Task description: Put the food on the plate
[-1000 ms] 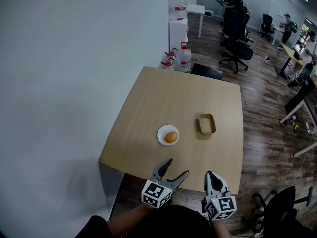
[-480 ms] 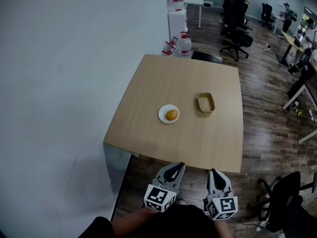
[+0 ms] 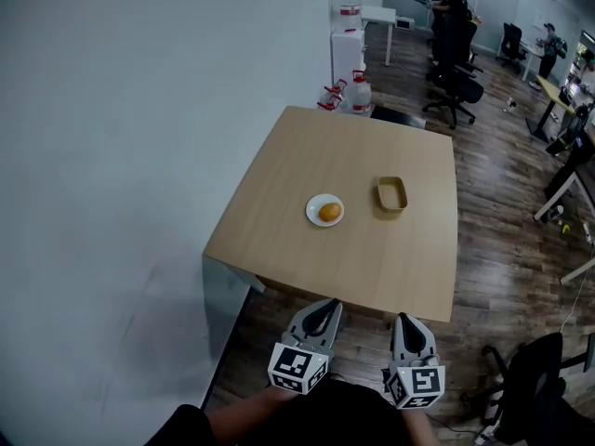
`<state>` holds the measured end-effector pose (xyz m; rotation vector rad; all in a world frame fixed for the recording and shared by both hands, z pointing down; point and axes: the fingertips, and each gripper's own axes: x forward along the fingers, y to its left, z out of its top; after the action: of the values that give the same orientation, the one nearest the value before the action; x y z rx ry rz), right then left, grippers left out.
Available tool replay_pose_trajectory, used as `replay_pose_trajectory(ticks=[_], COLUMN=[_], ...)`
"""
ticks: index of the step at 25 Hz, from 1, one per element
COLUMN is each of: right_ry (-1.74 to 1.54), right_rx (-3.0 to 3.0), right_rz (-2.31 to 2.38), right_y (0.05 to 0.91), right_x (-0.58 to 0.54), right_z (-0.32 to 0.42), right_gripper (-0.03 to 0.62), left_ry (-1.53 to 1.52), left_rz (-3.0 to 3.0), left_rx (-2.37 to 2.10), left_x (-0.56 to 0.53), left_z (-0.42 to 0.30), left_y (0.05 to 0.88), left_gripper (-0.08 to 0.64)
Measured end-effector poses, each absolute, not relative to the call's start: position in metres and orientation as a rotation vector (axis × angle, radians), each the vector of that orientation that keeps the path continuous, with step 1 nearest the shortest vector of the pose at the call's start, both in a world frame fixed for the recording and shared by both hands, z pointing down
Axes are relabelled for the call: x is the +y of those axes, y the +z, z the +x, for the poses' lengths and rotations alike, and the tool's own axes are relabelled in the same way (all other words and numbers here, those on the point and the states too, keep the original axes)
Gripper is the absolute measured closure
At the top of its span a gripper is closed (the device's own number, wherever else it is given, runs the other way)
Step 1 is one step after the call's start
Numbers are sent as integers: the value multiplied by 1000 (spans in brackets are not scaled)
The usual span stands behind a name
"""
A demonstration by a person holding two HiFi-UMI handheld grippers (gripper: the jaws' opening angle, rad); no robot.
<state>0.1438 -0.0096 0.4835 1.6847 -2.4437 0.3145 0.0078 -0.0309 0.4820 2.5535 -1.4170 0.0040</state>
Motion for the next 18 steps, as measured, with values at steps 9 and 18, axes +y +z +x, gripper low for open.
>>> replay_pose_trajectory(ticks=[9,18], right_ry=[236,243], right_rx=[-2409,-2384], right_rz=[1745,1747], right_y=[470,479], right_x=[-7,2], right_z=[171,181], right_gripper=[532,533], left_ry=[-15,-34], left_rz=[2527,2536], left_rx=[-1486,-1466], left_x=[-29,-23], left_z=[-5,-1], left_y=[477,480], left_gripper=[537,537])
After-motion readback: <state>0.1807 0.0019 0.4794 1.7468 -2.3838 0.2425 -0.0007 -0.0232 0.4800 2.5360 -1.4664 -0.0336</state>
